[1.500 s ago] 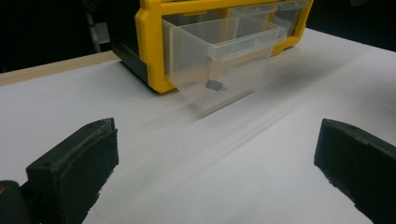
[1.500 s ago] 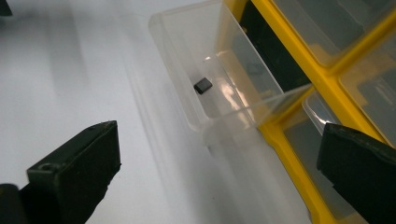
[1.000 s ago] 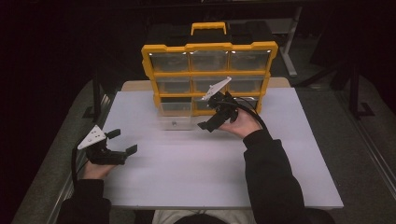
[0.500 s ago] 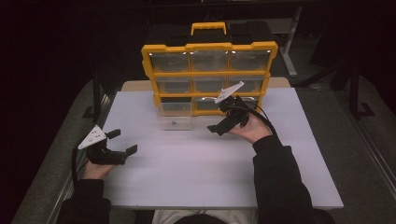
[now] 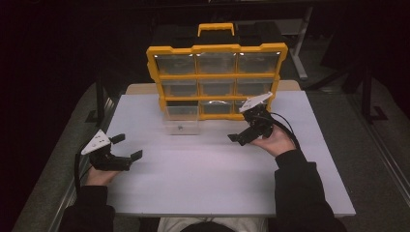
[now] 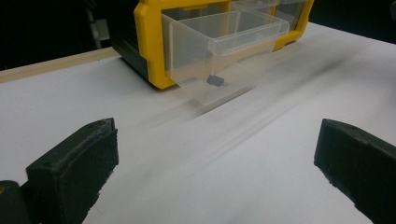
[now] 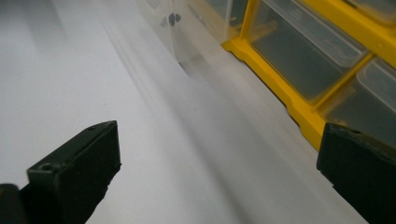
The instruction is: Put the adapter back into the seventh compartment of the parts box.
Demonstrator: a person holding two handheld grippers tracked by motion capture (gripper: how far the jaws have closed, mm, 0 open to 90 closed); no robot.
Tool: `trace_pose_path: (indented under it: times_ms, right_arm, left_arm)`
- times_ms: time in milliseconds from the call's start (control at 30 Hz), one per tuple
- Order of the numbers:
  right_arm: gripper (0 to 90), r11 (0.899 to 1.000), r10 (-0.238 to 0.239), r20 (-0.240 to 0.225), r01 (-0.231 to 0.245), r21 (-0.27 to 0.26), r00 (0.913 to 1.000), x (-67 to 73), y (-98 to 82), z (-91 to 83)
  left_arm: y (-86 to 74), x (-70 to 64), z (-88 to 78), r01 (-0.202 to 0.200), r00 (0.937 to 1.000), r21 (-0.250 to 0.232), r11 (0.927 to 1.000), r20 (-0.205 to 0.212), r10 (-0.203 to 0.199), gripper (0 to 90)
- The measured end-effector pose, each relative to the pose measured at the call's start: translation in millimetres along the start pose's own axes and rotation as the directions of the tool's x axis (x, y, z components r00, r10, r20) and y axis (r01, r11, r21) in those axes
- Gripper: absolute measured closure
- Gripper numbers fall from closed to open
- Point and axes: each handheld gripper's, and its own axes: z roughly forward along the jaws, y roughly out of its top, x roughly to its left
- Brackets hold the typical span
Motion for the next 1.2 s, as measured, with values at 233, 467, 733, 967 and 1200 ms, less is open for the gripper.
trace_pose_path:
  times_ms: [233, 467, 733, 967, 1200]
  right_arm:
    - [0.0, 0.998, 0.057, 0.022, -0.056, -0.039, 0.9981, -4.6, -25.3, -11.2]
    - [0.0, 0.993, 0.095, 0.022, -0.093, -0.069, 0.9953, -7.4, -41.4, -21.3]
    - [0.0, 0.983, 0.149, 0.037, -0.143, -0.114, 0.9882, -8.7, -65.5, -32.6]
    - [0.0, 0.968, 0.184, 0.056, -0.171, -0.183, 0.9814, -3.0, -86.1, -43.5]
    - [0.0, 0.961, 0.192, 0.085, -0.170, -0.217, 0.9777, 7.1, -106.5, -41.8]
  left_arm:
    - [0.1, -0.5, -0.3, 0.002, 1.0000, -0.004, 1.0000, -0.001, -0.002, 0.0]
    - [0.2, -0.6, -0.4, 0.002, 1.0000, -0.004, 1.0000, -0.002, -0.002, 0.0]
    - [0.2, -1.0, -0.9, 0.003, 1.0000, -0.004, 1.0000, -0.003, -0.003, 0.0]
    - [0.5, -0.9, -1.6, 0.004, 1.0000, -0.006, 1.0000, -0.004, -0.004, 0.0]
    - [0.5, -0.6, -1.5, 0.006, 1.0000, -0.007, 1.0000, 0.001, -0.006, 0.0]
